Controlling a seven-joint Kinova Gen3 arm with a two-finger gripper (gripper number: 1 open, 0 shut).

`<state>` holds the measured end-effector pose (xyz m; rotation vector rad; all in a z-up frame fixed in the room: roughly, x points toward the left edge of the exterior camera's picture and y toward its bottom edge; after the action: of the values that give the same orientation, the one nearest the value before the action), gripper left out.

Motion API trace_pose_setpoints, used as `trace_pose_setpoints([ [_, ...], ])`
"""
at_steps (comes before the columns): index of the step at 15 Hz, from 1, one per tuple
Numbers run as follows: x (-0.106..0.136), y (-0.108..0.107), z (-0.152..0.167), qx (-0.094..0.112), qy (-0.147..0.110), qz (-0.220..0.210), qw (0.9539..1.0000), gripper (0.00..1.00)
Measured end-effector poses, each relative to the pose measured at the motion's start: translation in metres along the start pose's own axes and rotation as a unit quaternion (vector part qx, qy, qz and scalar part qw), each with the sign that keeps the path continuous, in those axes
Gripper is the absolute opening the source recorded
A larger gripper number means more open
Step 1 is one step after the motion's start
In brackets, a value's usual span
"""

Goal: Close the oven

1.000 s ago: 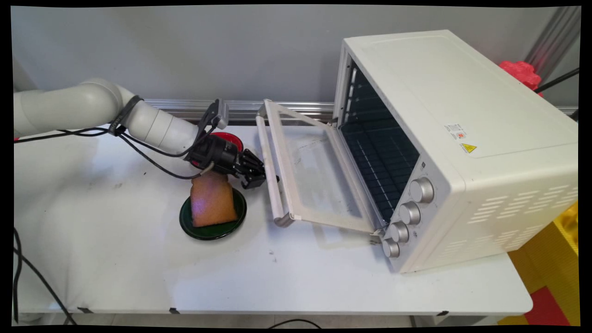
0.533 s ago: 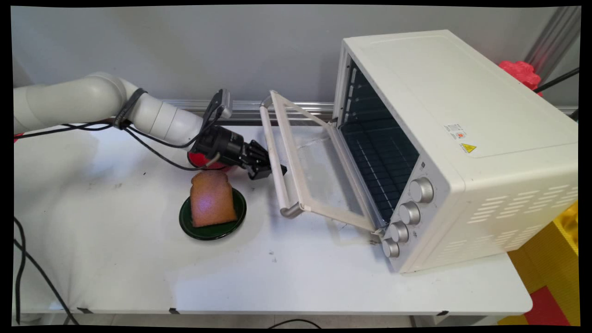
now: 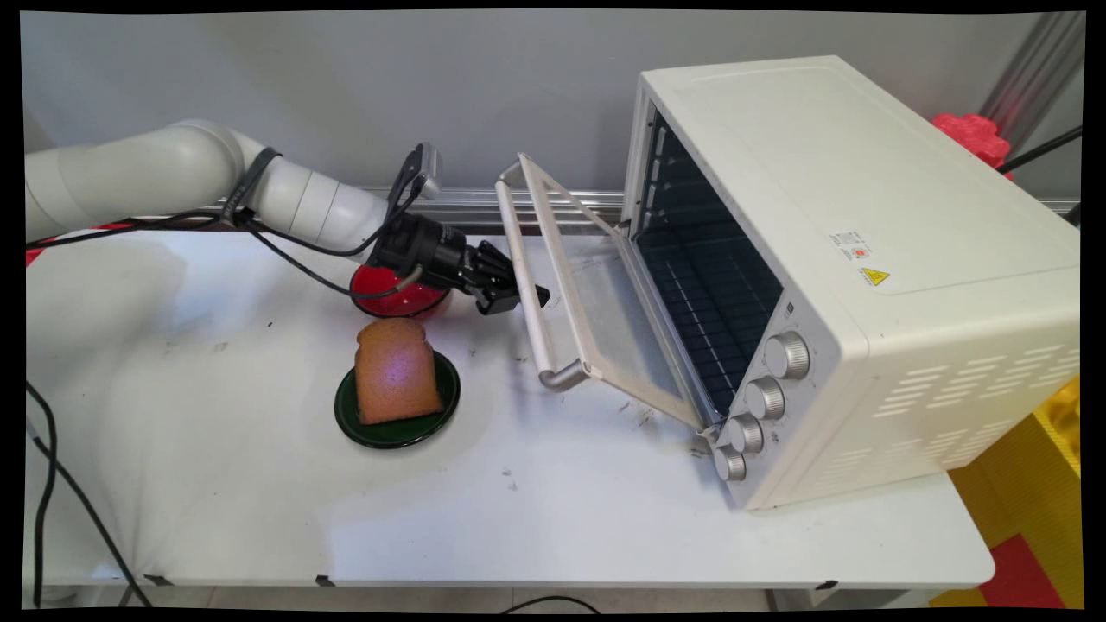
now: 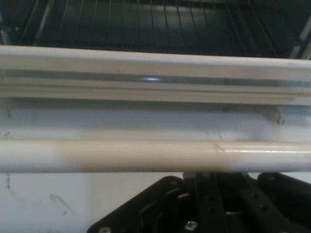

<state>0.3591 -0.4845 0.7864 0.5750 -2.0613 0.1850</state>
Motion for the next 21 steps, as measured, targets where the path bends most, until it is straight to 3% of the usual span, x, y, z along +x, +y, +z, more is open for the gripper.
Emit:
trace_pose_setpoints([
  [21, 0.040, -0.010, 0.016, 0.002, 0.048, 0.012, 0.9988, 0.00],
])
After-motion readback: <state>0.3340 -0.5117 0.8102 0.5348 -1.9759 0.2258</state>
